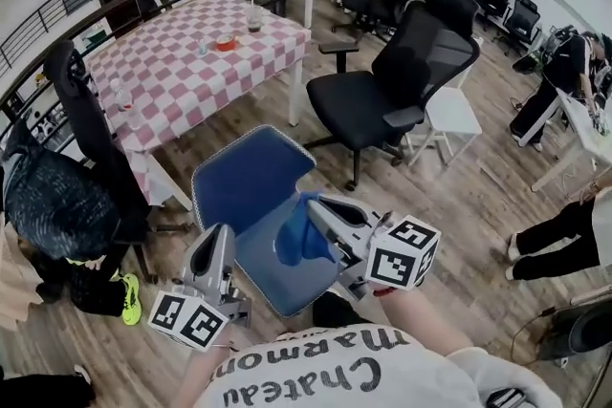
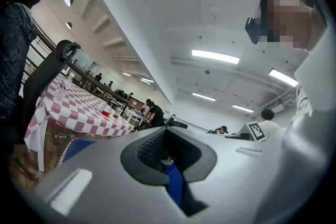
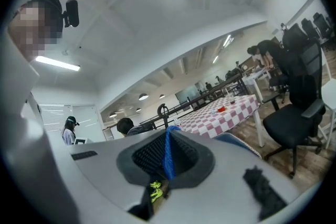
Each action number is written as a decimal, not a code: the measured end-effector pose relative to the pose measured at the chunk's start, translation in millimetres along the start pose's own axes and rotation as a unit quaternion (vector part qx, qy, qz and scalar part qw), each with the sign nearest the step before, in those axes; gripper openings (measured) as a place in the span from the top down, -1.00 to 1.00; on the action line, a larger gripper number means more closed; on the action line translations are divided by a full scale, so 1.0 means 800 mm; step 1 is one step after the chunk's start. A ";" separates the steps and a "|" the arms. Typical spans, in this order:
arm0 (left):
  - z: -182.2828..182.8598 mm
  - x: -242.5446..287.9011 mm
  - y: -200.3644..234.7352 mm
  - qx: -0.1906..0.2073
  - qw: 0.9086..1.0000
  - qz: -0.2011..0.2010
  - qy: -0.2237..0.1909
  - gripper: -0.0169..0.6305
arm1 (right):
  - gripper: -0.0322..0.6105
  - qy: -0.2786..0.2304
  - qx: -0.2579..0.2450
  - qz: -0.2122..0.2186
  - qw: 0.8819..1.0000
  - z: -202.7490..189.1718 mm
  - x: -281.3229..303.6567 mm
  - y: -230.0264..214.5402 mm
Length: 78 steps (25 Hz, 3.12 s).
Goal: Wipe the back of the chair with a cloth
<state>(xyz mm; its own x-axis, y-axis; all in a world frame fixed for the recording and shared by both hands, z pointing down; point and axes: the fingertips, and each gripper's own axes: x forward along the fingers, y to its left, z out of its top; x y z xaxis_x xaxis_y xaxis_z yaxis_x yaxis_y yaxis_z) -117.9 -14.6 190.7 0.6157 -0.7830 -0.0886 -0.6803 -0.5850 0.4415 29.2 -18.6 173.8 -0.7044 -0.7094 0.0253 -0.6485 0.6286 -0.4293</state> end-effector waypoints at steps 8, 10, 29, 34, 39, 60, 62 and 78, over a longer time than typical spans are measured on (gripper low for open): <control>-0.036 0.063 0.021 -0.005 0.997 0.073 0.003 0.93 | 0.82 0.071 -0.002 0.069 0.995 -0.006 0.036 -0.068; -0.045 0.068 0.024 -0.002 0.996 0.092 0.006 0.93 | 0.82 0.084 0.005 0.087 0.993 -0.011 0.046 -0.081; -0.094 0.030 0.123 -0.019 0.959 0.281 0.018 0.93 | 0.82 0.225 0.000 0.217 0.950 -0.126 0.229 -0.123; -0.103 0.016 0.140 -0.030 0.953 0.301 0.015 0.93 | 0.82 0.236 -0.014 0.221 0.946 -0.170 0.284 -0.116; -0.116 -0.004 0.148 -0.030 0.949 0.315 0.019 0.93 | 0.82 0.240 -0.006 0.213 0.947 -0.215 0.327 -0.114; -0.138 0.002 0.163 -0.067 0.947 0.315 -0.001 0.93 | 0.82 0.235 0.007 0.150 0.960 -0.243 0.390 -0.169; -0.141 0.007 0.162 -0.070 0.948 0.311 0.001 0.93 | 0.82 0.229 0.009 0.137 0.964 -0.235 0.382 -0.186; -0.157 0.066 0.141 -0.067 0.962 0.265 0.023 0.94 | 0.82 0.156 0.043 -0.009 0.987 -0.164 0.305 -0.358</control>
<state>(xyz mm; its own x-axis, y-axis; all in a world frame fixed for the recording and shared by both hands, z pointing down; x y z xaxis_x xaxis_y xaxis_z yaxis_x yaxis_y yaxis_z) -111.9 -95.2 348.0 0.2165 -0.9514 0.2190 -0.8478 -0.0720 0.5254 5.1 -329.9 421.1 -0.7567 -0.5789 0.3039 -0.6436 0.5780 -0.5017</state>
